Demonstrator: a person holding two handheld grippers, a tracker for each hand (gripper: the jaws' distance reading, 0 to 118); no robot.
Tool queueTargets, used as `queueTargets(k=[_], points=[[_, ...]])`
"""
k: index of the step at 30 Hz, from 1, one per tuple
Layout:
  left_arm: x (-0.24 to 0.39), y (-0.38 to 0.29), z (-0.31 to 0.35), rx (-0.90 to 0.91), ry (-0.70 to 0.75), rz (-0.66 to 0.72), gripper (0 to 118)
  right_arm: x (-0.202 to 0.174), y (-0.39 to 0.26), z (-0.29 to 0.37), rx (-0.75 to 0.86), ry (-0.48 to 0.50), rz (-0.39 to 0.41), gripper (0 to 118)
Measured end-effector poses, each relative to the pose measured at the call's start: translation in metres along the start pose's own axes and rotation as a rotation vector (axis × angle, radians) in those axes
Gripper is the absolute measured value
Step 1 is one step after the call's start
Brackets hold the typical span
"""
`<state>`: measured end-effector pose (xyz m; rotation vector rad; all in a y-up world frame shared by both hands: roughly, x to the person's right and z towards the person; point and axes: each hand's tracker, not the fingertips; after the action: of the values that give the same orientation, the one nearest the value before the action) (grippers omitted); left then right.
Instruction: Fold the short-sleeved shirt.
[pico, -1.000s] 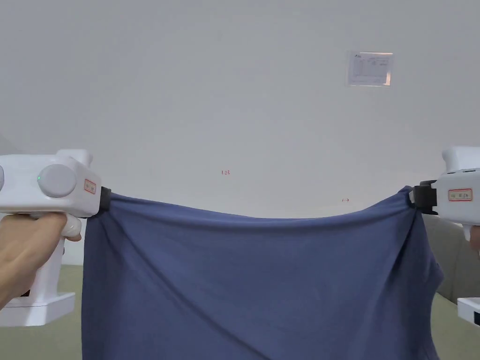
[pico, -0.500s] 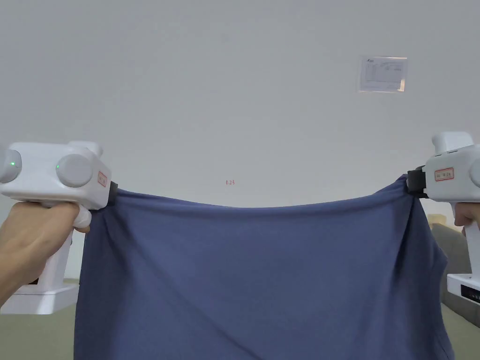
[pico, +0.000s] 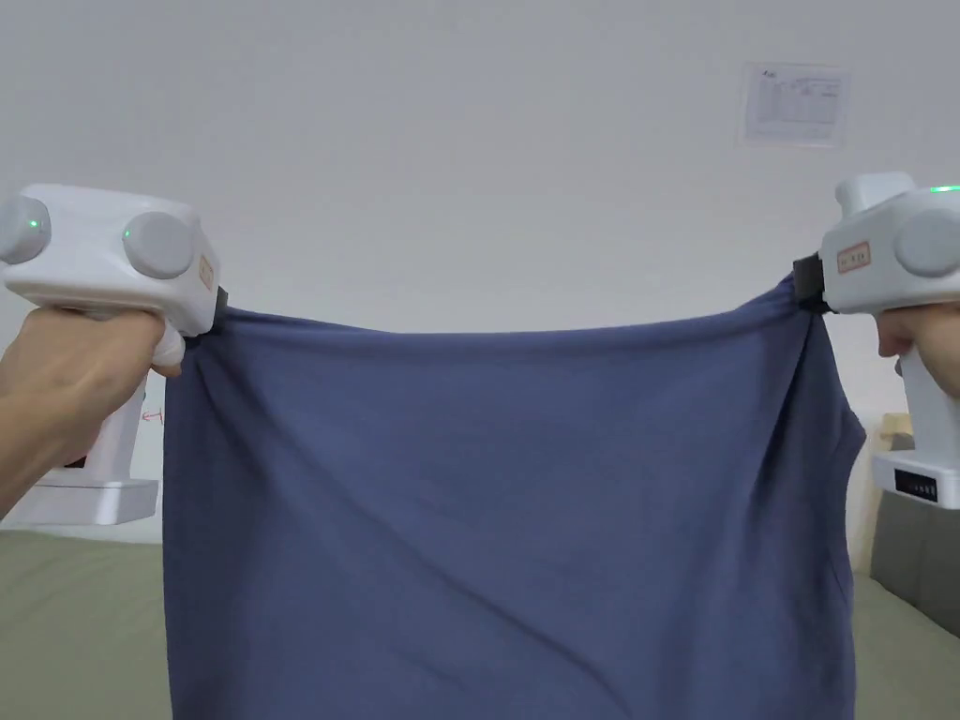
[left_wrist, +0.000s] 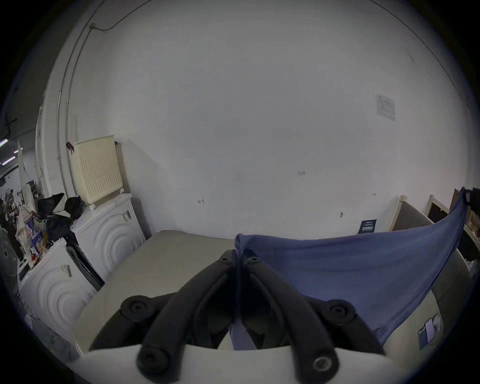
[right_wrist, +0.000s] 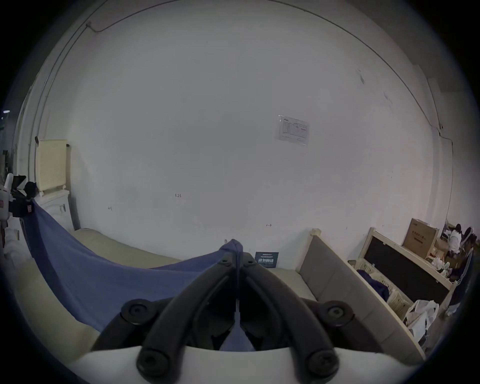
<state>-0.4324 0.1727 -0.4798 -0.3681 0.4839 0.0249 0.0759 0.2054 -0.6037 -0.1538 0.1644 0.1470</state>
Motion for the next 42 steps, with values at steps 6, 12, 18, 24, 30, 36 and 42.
queueTargets(k=[6, 12, 18, 24, 30, 36, 42], points=[[0.020, -0.004, -0.040, 0.002, 0.032, -0.025, 2, -0.006, -0.004, -0.047, -0.007, -0.021, -0.001, 2], [0.031, -0.036, -0.085, -0.036, 0.037, -0.037, 2, -0.010, -0.039, -0.089, -0.064, -0.031, 0.016, 2], [0.036, -0.109, -0.107, -0.122, 0.011, -0.083, 2, -0.016, -0.122, -0.079, -0.155, 0.006, -0.005, 2], [0.027, -0.191, -0.079, -0.211, -0.036, -0.132, 2, -0.017, -0.219, -0.016, -0.262, 0.045, 0.004, 2], [0.000, -0.281, -0.013, -0.281, -0.076, -0.151, 2, -0.016, -0.311, 0.080, -0.364, 0.096, -0.039, 2], [-0.030, -0.372, 0.048, -0.377, -0.123, -0.196, 2, -0.017, -0.402, 0.186, -0.458, 0.134, -0.107, 2], [-0.058, -0.453, 0.107, -0.424, -0.173, -0.178, 2, -0.017, -0.456, 0.260, -0.532, 0.172, -0.086, 2]])
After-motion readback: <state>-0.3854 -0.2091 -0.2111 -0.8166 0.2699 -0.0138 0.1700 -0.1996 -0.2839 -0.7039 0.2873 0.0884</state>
